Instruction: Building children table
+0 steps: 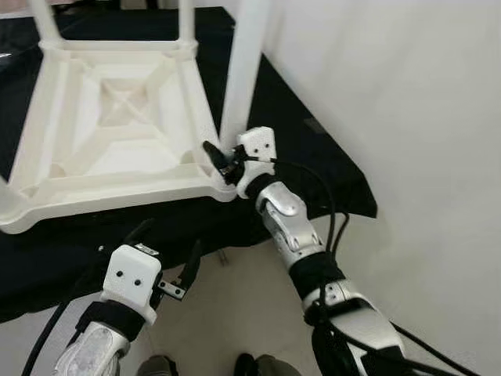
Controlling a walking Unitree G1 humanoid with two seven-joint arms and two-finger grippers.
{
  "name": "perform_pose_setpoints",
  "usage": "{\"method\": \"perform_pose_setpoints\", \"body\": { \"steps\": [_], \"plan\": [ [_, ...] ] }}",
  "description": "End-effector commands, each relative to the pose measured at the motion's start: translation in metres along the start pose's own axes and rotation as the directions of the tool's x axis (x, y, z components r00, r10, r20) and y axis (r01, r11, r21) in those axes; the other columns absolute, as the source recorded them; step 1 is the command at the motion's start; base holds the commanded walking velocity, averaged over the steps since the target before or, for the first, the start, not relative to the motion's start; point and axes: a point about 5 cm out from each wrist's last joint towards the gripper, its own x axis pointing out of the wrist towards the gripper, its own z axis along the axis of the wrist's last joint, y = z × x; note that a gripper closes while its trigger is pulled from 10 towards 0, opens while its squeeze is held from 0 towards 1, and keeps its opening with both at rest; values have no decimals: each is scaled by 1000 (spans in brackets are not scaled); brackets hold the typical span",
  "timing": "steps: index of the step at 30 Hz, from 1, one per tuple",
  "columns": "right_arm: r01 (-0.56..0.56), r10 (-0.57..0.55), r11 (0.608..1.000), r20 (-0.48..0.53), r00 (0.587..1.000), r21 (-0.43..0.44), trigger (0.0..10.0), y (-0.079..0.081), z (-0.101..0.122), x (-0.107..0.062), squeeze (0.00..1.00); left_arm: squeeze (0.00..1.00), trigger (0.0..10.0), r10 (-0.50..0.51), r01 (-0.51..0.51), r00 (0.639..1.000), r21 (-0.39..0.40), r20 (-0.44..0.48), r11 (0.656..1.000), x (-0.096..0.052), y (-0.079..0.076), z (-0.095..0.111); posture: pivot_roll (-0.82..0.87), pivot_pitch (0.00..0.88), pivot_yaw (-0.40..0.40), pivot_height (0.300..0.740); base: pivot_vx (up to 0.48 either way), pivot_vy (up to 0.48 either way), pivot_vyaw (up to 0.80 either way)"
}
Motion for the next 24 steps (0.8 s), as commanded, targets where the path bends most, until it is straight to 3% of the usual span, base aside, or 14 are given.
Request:
{"method": "perform_pose_setpoints", "body": {
  "steps": [1, 3, 4, 6, 7, 8, 9, 11, 15, 17, 19, 22, 23, 24],
  "plan": [
    [-80, 82, 996, -65, 995, 31, 10000, 1, -12, -2, 1000, 0, 10000, -11, 11, 1000, -7, -29, 1000, -2, -2, -6, 224, 186, -164, 740, 0, 0, 0],
    [-93, 94, 995, -63, 994, 22, 10000, 0, -9, 0, 1000, 0, 10000, -12, 12, 1000, -7, -28, 1000, -2, -2, -6, 224, 186, -164, 740, 0, 0, 0],
    [-218, 219, 976, -22, 975, 26, 10000, -5, 9, 5, 1000, 0, 10000, -11, 11, 1000, -6, -26, 1000, -2, -2, -5, 233, 184, -168, 740, 0, 0, 0],
    [-259, 259, 966, -4, 966, 26, 10000, -5, 16, 5, 1000, 0, 10000, -11, 11, 1000, -6, -26, 1000, -2, -2, -5, 233, 184, -168, 740, 0, 0, 0],
    [-297, 297, 955, 13, 955, 22, 10000, -5, 23, 4, 333, 0, 10000, -10, 10, 1000, -5, -26, 1000, -2, -2, -5, 235, 183, -169, 740, 0, 0, 0],
    [-319, 319, 947, 19, 948, 15, 10000, -6, 27, 4, 333, 0, 10000, -9, 9, 1000, -4, -25, 1000, -2, -2, -5, 237, 183, -169, 740, 0, 0, 0],
    [-380, 380, 925, 33, 925, -7, 10000, -7, 34, 4, 0, 0, 10000, -9, 8, 1000, -4, -25, 1000, -2, -2, -5, 237, 183, -169, 740, 0, 0, 0],
    [-423, 424, 906, 41, 905, -24, 10000, -8, 39, 3, 0, 0, 10000, -8, 8, 1000, -3, -25, 1000, -2, -2, -5, 237, 183, -169, 740, 0, 0, 0],
    [-615, 619, 784, 27, 785, -92, 10000, -11, 51, 1, 0, 0, 10000, -7, 7, 1000, 0, -25, 1000, -2, -1, -5, 244, 181, -171, 740, 0, 0, 0],
    [-628, 633, 772, 25, 774, -98, 10000, -11, 52, 1, 0, 0, 10000, -7, 7, 1000, 0, -25, 1000, -2, -1, -5, 244, 181, -171, 740, 0, 0, 0],
    [-686, 690, 722, 12, 724, -93, 10000, -11, 58, 3, 0, 0, 10000, -5, 5, 1000, 4, -27, 1000, -3, -1, -5, 256, 188, -173, 740, 0, 0, 0],
    [-710, 713, 699, 11, 701, -85, 10000, -10, 60, 4, 0, 0, 10000, -4, 4, 1000, 5, -28, 1000, -3, 0, -5, 258, 189, -173, 740, 0, 0, 0],
    [-743, 745, 666, 13, 667, -63, 4510, -7, 62, 5, 0, 0, 10000, 0, 1, 1000, 7, -30, 1000, -4, 0, -4, 262, 194, -172, 740, 0, 0, 0],
    [-743, 745, 666, 13, 667, -63, 4510, -7, 62, 5, 0, 0, 10000, 0, 1, 1000, 7, -30, 1000, -4, 0, -4, 262, 194, -172, 740, 0, 0, 0]
  ]
}}
